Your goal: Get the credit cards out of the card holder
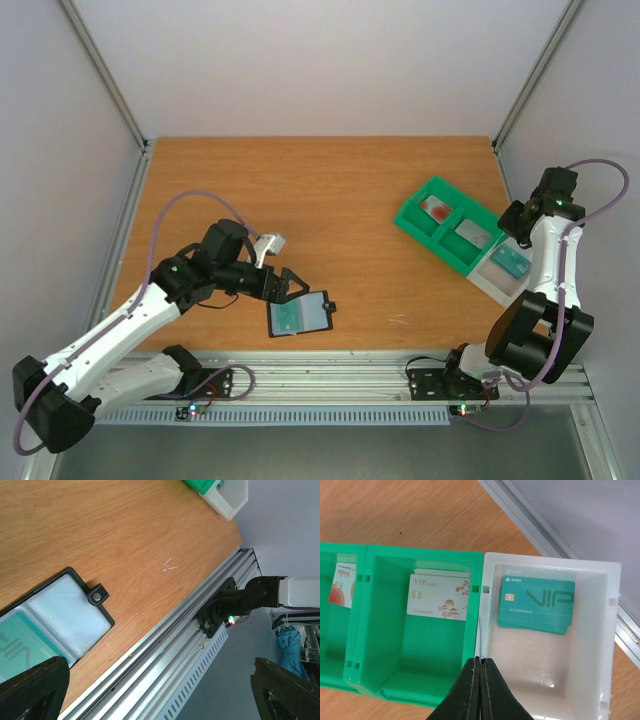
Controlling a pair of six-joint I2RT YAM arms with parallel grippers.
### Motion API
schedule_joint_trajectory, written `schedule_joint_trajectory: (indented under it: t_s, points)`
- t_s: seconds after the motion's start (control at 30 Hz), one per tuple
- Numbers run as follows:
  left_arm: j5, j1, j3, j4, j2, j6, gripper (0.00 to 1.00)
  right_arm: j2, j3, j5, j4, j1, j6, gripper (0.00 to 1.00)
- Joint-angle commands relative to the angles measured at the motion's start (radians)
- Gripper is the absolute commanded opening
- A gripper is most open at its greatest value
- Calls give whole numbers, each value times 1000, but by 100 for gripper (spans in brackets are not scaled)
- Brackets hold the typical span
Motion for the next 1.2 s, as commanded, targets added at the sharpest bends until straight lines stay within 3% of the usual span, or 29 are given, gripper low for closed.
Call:
schedule_joint_trajectory:
  t_s: [0.0, 0.33, 0.63, 1.17]
  points:
    - [-4, 2, 8, 74, 21, -20, 99, -34, 52, -19, -15, -6, -13, 1]
    - [9, 3, 0, 98, 40, -28, 99, -12, 61, 19, -38, -8, -10, 1]
    - [4, 3, 27, 83, 48, -18, 99, 55, 93, 159, -82, -8, -24, 1]
    - [8, 1, 25, 103, 82, 1, 99, 152, 37, 75, 77, -8, -67, 1]
